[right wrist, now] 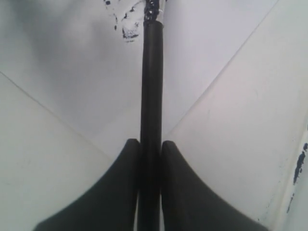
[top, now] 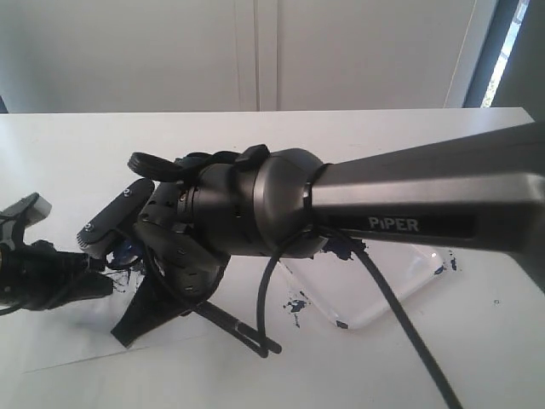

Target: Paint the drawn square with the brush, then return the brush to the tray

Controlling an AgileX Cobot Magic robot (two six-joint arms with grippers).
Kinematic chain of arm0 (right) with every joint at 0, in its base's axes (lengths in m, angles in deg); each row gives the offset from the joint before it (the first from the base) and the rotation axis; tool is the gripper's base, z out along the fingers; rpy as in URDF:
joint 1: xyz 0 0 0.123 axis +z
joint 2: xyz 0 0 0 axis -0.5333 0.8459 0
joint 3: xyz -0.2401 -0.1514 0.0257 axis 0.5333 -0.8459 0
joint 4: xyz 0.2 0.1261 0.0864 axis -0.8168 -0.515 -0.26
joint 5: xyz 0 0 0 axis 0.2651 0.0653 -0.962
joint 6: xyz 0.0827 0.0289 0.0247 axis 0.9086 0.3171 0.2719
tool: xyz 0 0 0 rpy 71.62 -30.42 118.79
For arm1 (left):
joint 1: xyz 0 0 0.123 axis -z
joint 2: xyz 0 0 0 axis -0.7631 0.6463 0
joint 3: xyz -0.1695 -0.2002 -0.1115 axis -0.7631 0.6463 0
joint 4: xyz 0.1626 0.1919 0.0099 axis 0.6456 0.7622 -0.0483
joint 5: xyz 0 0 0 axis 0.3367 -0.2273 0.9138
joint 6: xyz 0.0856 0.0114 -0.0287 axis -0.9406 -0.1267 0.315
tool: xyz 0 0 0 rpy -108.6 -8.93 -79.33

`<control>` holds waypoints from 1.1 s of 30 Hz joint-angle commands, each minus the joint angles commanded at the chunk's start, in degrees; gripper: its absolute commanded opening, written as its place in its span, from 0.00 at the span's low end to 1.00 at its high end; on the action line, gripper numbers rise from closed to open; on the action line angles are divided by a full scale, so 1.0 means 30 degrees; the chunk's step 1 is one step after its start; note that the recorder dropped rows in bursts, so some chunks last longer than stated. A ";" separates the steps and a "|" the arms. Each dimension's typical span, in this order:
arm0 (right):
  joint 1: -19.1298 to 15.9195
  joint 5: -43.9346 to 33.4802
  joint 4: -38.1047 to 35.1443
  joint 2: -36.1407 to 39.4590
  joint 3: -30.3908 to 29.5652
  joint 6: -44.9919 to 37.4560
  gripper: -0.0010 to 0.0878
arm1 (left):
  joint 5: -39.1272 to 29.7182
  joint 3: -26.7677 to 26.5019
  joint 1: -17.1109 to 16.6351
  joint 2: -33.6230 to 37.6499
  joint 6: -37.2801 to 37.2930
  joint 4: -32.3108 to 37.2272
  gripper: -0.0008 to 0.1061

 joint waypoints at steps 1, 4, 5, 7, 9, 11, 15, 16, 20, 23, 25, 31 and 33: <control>0.0000 -0.0083 0.0032 0.0000 0.0000 0.0000 0.01 | -0.0523 0.0000 0.0000 -0.0361 0.0341 0.0171 0.01; 0.0000 -0.0126 0.0032 0.0000 0.0000 0.0000 0.01 | -0.2033 0.0000 0.0000 -0.0984 0.1255 0.0809 0.01; 0.0000 -0.0049 0.0032 0.0000 0.0000 0.0000 0.01 | -0.2634 0.0000 0.0000 -0.0980 0.1573 0.1002 0.01; 0.0000 0.0030 -0.0062 0.0000 0.0000 0.0000 0.01 | -0.3205 0.0082 0.0000 -0.0941 0.1574 0.1036 0.01; 0.0000 0.0030 -0.0062 0.0000 0.0000 0.0000 0.01 | -0.3803 0.0168 0.0000 -0.0767 0.1574 0.0912 0.01; 0.0000 0.0030 -0.0062 0.0000 0.0000 0.0000 0.01 | -0.3969 0.0211 0.0000 -0.0470 0.1574 0.0912 0.01; 0.0000 0.0314 -0.0364 -0.0537 0.0000 0.0000 0.01 | -0.3969 0.0211 0.0000 0.0485 0.1539 0.0668 0.01; 0.0044 0.0465 -0.0416 -0.0755 0.0000 -0.0041 0.01 | -0.4108 0.0211 0.0000 0.0767 0.1539 0.0668 0.01; 0.0231 0.0910 -0.0496 -0.1367 0.0033 -0.0117 0.01 | -0.4184 0.0211 0.0000 0.1753 0.1500 0.0525 0.01; 0.0231 0.0828 -0.0496 -0.1370 0.0033 -0.0258 0.01 | -0.4089 0.0211 0.0000 0.2102 0.1500 0.0491 0.01; 0.0231 0.0883 -0.0496 -0.1370 0.0081 -0.0487 0.01 | -0.4193 0.0211 0.0000 0.2218 0.1500 0.0491 0.01; 0.0185 0.0904 -0.0599 -0.0857 0.0351 -0.0966 0.01 | -0.3687 0.0211 0.0000 0.2218 0.1565 0.0531 0.01; 0.0185 0.0627 -0.0637 -0.0383 0.0674 -0.1103 0.01 | -0.3644 0.0211 0.0000 0.2218 0.1565 0.0531 0.01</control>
